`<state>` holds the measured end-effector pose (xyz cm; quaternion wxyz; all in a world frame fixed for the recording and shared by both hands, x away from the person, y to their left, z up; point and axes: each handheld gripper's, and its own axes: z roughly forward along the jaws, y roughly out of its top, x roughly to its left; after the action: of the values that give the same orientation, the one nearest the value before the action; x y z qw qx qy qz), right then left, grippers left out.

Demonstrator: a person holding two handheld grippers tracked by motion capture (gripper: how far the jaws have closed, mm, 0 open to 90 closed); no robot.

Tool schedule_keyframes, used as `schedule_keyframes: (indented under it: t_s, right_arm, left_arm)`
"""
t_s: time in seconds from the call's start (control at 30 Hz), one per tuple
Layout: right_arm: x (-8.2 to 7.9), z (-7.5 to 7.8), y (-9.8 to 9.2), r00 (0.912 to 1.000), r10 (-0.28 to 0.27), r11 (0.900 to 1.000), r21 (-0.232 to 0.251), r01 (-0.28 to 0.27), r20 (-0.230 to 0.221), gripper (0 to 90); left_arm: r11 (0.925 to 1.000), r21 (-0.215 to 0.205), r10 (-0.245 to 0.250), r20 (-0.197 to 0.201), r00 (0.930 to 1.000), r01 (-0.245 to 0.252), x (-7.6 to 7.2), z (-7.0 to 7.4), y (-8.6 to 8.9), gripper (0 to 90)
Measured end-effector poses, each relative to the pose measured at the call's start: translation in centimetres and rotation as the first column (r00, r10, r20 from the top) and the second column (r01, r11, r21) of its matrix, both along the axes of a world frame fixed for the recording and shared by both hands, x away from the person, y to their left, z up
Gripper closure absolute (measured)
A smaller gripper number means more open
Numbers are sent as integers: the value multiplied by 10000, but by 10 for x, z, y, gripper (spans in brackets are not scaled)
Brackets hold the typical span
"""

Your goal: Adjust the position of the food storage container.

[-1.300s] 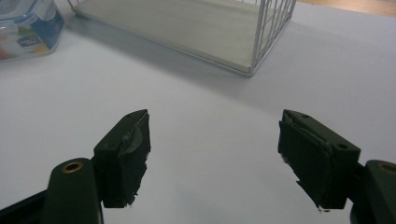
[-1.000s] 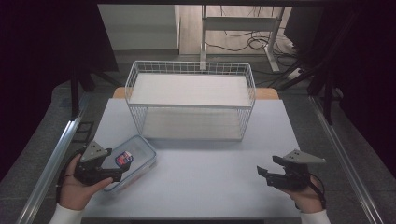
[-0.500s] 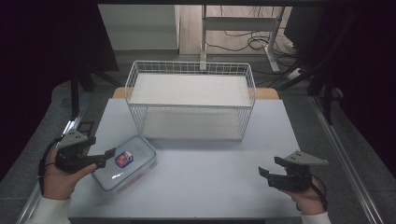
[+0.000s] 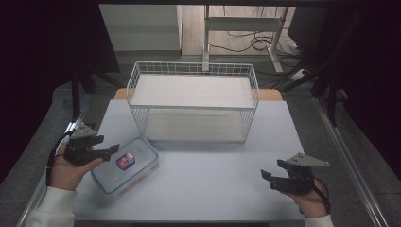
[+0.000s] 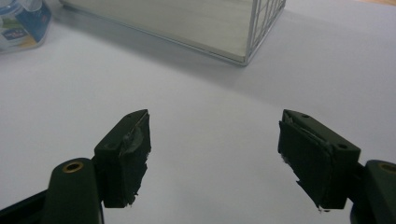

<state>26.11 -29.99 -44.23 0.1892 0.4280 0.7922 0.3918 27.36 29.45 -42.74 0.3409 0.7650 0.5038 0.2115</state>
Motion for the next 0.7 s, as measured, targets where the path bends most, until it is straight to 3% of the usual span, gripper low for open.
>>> schedule_keyframes:
  t_s: [0.1, 0.23, 0.27, 0.4, 0.57, 0.7]
  right_arm:
    - [0, -1, -1, 10000, -67, 10000, -2, 67, -60, 254]
    - [1, -2, -2, 9998, -144, 9999, -31, 143, -109, 255]
    - [2, -2, -2, 9998, -144, 9999, -39, 144, -116, 255]
    - [2, -4, -1, 9997, -160, 9999, -35, 159, -184, 255]
    - [3, -5, -1, 9995, -193, 9998, -83, 191, -236, 254]
    - [3, -6, -1, 9995, -215, 9997, -82, 213, -232, 254]
  left_arm:
    - [10000, -42, 24, -144, 9999, -24, 7, -3, 3, 440]
    - [9998, -31, -193, -619, 9979, 192, 21, -12, 6, 647]
    - [9988, 251, -387, -1082, 9934, 416, 27, -18, 7, 715]
    - [9958, 556, -643, -1461, 9872, 731, 34, -28, 8, 884]
    - [9960, 598, -551, -1667, 9845, 659, 47, -42, 9, 900]
    - [9933, 678, -776, -2071, 9752, 935, 60, -51, 3, 900]
